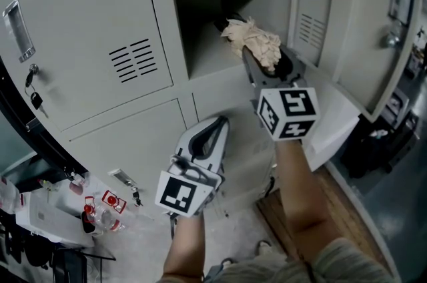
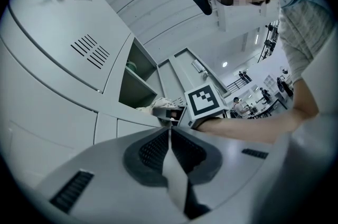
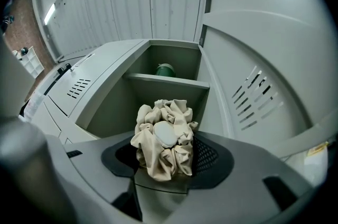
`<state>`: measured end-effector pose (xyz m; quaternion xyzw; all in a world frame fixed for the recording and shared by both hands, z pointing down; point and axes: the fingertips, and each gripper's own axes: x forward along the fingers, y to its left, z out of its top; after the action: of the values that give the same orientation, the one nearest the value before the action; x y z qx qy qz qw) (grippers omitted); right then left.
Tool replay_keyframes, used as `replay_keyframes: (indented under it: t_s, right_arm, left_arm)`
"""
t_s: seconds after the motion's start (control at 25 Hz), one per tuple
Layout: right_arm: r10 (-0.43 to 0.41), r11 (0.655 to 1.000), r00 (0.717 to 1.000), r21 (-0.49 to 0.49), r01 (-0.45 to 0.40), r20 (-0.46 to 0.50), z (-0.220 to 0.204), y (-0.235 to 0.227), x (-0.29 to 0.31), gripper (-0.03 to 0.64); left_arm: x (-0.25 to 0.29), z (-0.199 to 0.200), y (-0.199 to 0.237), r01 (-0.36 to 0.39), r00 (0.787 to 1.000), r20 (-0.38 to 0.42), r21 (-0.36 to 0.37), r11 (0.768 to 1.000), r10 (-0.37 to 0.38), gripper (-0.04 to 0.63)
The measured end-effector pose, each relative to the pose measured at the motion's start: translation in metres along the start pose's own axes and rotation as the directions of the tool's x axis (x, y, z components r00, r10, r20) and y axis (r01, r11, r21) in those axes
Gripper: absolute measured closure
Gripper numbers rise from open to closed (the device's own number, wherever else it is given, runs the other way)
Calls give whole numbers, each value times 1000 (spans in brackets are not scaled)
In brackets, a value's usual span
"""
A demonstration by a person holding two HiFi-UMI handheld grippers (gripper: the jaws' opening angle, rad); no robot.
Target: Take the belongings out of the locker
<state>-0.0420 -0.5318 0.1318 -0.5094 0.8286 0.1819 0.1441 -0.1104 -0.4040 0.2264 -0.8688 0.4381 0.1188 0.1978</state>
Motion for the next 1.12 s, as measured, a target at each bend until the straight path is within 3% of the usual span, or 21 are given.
replay_keyframes:
  t_s: [0.52, 1.12]
  right_arm:
    - [10, 1000, 995, 7, -11, 104, 9, 5, -15, 397]
    - [88, 996, 977, -31, -83, 195, 31, 21, -71, 397]
  left_arm:
    - [-12, -8, 5, -30, 999, -31, -3, 1000, 30, 592]
    - [-27, -12, 1, -25, 998, -55, -13, 1000, 24, 592]
